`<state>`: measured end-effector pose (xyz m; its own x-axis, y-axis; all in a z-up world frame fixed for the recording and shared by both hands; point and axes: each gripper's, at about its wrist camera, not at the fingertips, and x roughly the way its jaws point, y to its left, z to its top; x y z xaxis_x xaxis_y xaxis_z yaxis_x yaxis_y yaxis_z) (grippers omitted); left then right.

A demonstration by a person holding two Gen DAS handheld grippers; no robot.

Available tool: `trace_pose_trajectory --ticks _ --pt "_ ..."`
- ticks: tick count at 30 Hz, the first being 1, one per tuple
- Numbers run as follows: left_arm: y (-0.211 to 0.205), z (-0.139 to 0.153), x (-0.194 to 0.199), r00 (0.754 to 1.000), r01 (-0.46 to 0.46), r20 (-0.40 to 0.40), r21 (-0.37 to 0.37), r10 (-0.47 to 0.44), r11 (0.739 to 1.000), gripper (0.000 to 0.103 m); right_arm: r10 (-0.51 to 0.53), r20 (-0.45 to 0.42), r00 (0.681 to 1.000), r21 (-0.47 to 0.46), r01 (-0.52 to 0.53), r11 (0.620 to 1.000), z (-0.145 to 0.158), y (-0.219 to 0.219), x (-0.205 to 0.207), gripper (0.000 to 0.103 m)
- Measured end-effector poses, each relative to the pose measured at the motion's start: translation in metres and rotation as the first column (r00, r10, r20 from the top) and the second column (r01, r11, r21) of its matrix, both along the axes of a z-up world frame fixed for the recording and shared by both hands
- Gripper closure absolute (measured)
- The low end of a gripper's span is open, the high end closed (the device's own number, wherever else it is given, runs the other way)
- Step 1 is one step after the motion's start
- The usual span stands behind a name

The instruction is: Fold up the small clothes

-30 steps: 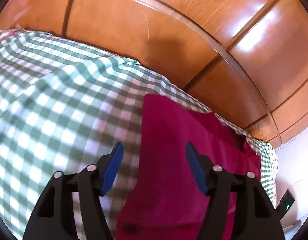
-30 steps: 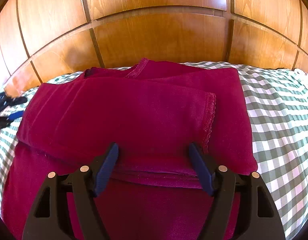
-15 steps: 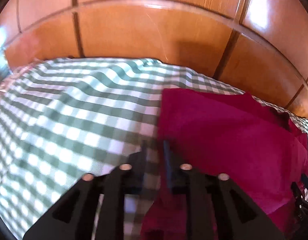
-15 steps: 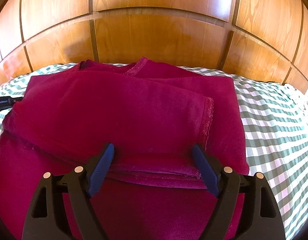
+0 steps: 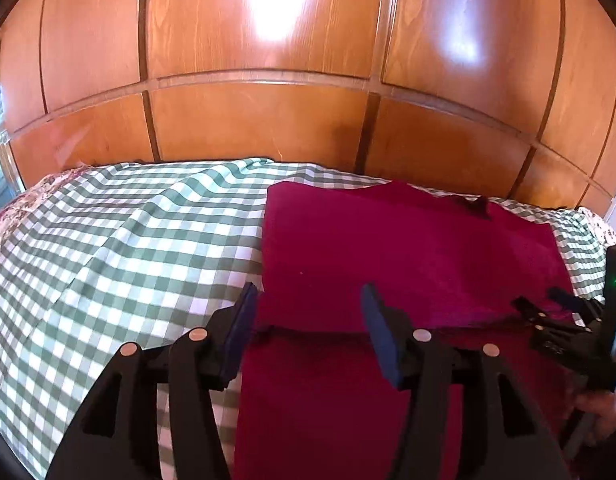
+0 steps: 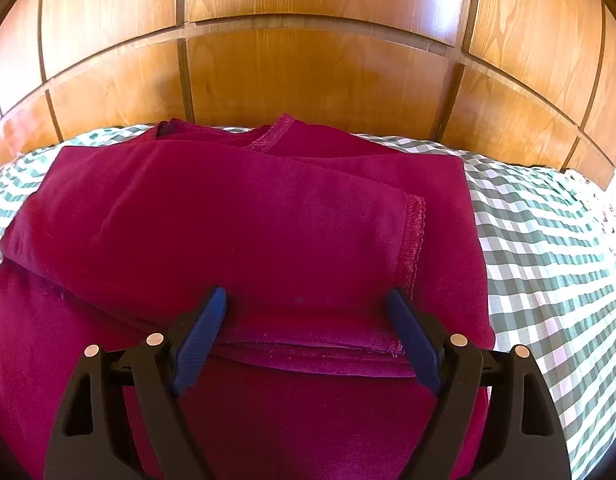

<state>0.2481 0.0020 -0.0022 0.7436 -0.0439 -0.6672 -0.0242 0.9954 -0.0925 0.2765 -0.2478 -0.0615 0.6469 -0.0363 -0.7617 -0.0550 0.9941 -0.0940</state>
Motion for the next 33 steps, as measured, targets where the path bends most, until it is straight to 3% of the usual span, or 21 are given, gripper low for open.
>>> trace_pose_trajectory --ticks 3,4,6,10,20,28,33 --pt "0.000 0.004 -0.012 1.000 -0.006 0.003 -0.002 0.006 1.000 0.048 -0.004 0.002 1.000 -0.007 0.004 1.000 0.000 0.001 0.000 0.019" --pt "0.002 0.005 -0.016 1.000 -0.013 0.004 -0.004 0.013 1.000 0.048 -0.022 0.002 1.000 -0.024 0.022 0.999 0.000 0.001 0.000 0.010" --pt "0.003 0.006 -0.019 1.000 -0.016 0.000 -0.007 0.016 1.000 0.048 -0.050 -0.007 0.999 -0.030 0.050 0.998 -0.001 -0.002 0.002 0.003" --pt "0.007 0.008 -0.033 1.000 -0.019 0.001 -0.008 0.019 1.000 0.048 -0.051 -0.015 0.999 -0.010 0.051 0.999 -0.002 -0.006 0.002 0.003" --pt "0.022 -0.002 -0.069 0.999 -0.029 -0.037 -0.004 0.029 1.000 0.047 -0.054 0.027 0.998 -0.086 0.056 0.995 0.014 0.003 -0.023 0.004" --pt "0.034 -0.024 -0.094 0.994 -0.006 -0.113 -0.025 0.003 1.000 0.042 0.027 -0.046 0.999 -0.107 -0.032 0.994 0.014 -0.001 -0.071 0.004" --pt "0.042 -0.040 -0.120 0.982 0.052 -0.177 -0.074 -0.065 0.996 0.040 0.050 -0.093 0.994 -0.081 -0.057 0.995 0.016 -0.022 -0.102 0.004"
